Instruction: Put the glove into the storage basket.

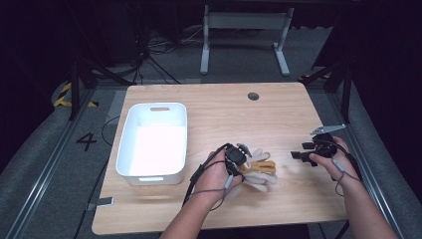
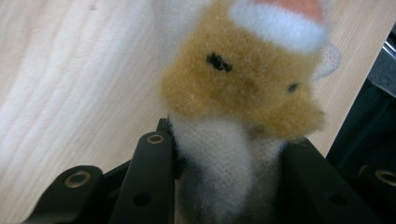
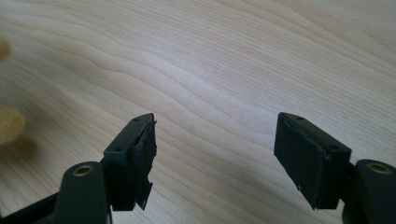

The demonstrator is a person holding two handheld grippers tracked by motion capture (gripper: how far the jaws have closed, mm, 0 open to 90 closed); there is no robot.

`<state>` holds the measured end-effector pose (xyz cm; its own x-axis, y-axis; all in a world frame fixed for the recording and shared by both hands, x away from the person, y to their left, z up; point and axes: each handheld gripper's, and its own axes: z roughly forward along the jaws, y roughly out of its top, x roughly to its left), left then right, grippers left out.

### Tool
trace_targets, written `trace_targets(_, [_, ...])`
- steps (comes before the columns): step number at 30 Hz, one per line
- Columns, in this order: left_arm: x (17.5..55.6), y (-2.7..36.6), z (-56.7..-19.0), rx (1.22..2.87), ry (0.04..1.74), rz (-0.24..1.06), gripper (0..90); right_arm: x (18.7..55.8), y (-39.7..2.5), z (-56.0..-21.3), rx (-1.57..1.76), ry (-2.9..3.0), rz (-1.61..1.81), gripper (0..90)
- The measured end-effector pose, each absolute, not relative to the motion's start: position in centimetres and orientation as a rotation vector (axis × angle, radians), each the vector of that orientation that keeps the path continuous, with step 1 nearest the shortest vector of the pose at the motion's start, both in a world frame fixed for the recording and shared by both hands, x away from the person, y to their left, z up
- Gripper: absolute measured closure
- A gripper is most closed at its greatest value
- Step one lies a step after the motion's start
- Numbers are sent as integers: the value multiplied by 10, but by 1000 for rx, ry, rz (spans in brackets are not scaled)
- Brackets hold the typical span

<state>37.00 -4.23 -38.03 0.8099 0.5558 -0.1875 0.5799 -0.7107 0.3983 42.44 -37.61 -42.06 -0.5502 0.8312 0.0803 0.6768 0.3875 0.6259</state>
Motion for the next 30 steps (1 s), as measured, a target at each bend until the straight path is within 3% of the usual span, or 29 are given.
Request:
trace_targets(16, [388,-12,-344,2449,1078,-27,701,434,-364,-424,1264,2587,856,547])
trace_targets(26, [394,5,-322,2357,1220,-14,701,433,-364,-426,1249,2540,910,526])
trace_targets(30, [398,11,-309,2328,1277,51,701,434,-367,-424,1306,2527,900,545])
